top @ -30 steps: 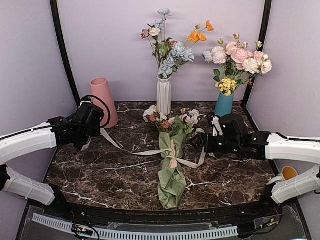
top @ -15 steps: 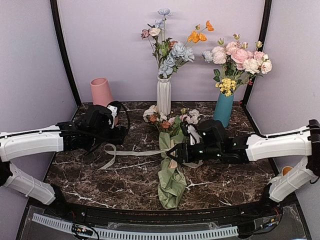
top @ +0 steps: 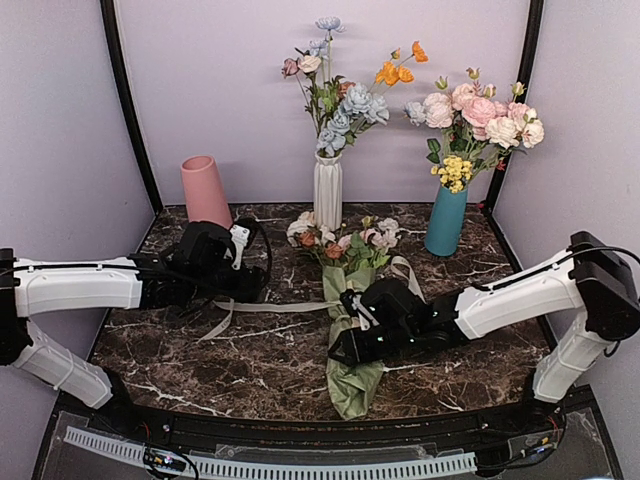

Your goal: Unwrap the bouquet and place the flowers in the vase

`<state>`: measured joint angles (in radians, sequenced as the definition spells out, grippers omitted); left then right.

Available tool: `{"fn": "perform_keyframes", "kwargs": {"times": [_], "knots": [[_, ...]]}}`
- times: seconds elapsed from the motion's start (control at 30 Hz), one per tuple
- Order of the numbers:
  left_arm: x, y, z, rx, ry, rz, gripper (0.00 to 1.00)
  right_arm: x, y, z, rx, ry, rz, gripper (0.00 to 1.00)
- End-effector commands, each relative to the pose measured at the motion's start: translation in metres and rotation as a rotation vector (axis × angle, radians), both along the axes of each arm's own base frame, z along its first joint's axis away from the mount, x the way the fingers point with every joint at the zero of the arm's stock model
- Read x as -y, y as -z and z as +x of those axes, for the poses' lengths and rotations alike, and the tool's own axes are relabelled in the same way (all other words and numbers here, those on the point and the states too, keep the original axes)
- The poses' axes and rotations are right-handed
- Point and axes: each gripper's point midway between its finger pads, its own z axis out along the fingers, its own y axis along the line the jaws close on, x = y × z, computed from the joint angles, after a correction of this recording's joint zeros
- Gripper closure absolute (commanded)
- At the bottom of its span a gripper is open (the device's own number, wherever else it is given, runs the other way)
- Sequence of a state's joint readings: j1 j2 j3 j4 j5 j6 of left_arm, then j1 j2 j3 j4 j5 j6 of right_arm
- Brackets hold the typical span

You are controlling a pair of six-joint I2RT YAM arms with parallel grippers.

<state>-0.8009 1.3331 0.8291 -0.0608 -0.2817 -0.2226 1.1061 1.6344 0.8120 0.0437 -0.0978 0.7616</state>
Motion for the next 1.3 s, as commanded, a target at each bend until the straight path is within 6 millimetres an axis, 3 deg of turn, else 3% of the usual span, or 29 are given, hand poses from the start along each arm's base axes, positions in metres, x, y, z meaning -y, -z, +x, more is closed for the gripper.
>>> {"fn": "perform_keyframes", "kwargs": {"times": [0.0, 0.13, 0.23, 0.37, 0.5, 0.63, 0.77, 0.9, 1.1, 1.27], "knots": [[0.041, -0.013, -0.021, 0.029, 0.253, -0.142, 0.37, 0.067, 0.028, -0.009, -0.02, 0.1, -0.21, 0.56], [0.084, -0.016, -0.047, 0.027, 0.518, -0.254, 0.38, 0.098, 0.036, -0.013, -0.022, 0.143, -0.297, 0.56], [0.116, -0.011, -0.068, 0.002, 0.7, -0.299, 0.41, 0.102, 0.038, -0.015, -0.021, 0.149, -0.295, 0.57], [0.148, 0.004, -0.077, -0.007, 0.824, -0.309, 0.49, 0.1, 0.033, -0.015, -0.007, 0.146, -0.249, 0.6], [0.171, 0.015, -0.073, -0.004, 0.856, -0.332, 0.54, 0.081, -0.006, -0.019, 0.05, 0.056, -0.094, 0.6], [0.191, 0.029, -0.063, -0.009, 0.848, -0.315, 0.58, 0.085, -0.043, -0.018, 0.116, 0.058, -0.013, 0.56], [0.2, 0.027, -0.061, -0.009, 0.87, -0.324, 0.59, 0.101, -0.061, -0.008, 0.151, 0.158, -0.015, 0.33], [0.196, 0.029, -0.059, 0.011, 0.851, -0.305, 0.62, 0.119, -0.054, 0.002, 0.117, 0.298, -0.09, 0.16], [0.173, 0.036, -0.054, 0.048, 0.761, -0.262, 0.61, 0.104, -0.028, 0.009, 0.036, 0.375, -0.116, 0.06], [0.162, 0.041, -0.06, 0.027, 0.734, -0.261, 0.61, 0.088, -0.03, 0.037, 0.109, 0.461, -0.091, 0.05]]}}
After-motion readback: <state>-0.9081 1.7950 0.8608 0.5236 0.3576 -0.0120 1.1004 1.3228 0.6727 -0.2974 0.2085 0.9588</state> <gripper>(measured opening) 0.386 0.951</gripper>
